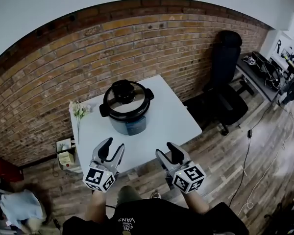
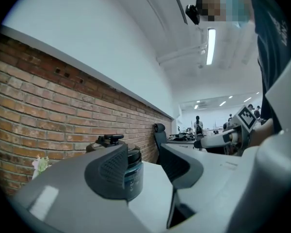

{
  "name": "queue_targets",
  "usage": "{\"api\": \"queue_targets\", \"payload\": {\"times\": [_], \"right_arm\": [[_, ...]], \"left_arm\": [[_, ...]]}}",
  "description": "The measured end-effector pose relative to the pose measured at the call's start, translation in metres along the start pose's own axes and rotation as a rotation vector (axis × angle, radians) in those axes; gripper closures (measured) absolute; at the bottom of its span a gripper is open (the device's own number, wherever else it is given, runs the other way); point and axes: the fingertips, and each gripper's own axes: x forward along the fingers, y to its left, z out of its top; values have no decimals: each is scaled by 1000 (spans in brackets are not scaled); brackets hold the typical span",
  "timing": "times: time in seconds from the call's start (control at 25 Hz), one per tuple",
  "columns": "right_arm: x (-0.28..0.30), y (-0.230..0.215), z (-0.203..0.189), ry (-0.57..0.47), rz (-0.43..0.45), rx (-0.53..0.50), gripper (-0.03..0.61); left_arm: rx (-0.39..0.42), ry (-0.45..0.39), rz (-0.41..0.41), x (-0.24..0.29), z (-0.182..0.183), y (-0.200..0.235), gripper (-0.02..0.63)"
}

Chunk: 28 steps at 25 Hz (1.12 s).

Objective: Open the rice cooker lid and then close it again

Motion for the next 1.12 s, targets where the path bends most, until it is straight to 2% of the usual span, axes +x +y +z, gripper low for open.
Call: {"api": "queue_targets", "payload": {"times": [0.08, 0.16, 0.32, 0.6, 0.72, 0.92, 1.12], "right_arm": [[7, -3, 1, 12, 32, 0, 357], [15, -3, 1, 18, 57, 2, 357], [37, -7, 6, 13, 74, 8, 357], [72, -15, 22, -21, 52, 17, 357], [83, -19, 23, -28, 32, 27, 357], [98, -24, 16, -22, -3, 48, 357], [103, -30, 17, -28, -34, 59, 357]], "left_arm": [[14, -10, 13, 8, 7, 7, 434], [60, 5, 11, 18, 12, 15, 434], [133, 19, -32, 44, 23, 32, 417], [164, 41, -120, 94, 37, 59, 391], [214, 66, -151, 118, 43, 73, 374], [284, 100, -228, 154, 51, 89, 308], [358, 215, -332, 189, 43, 99, 281]]}}
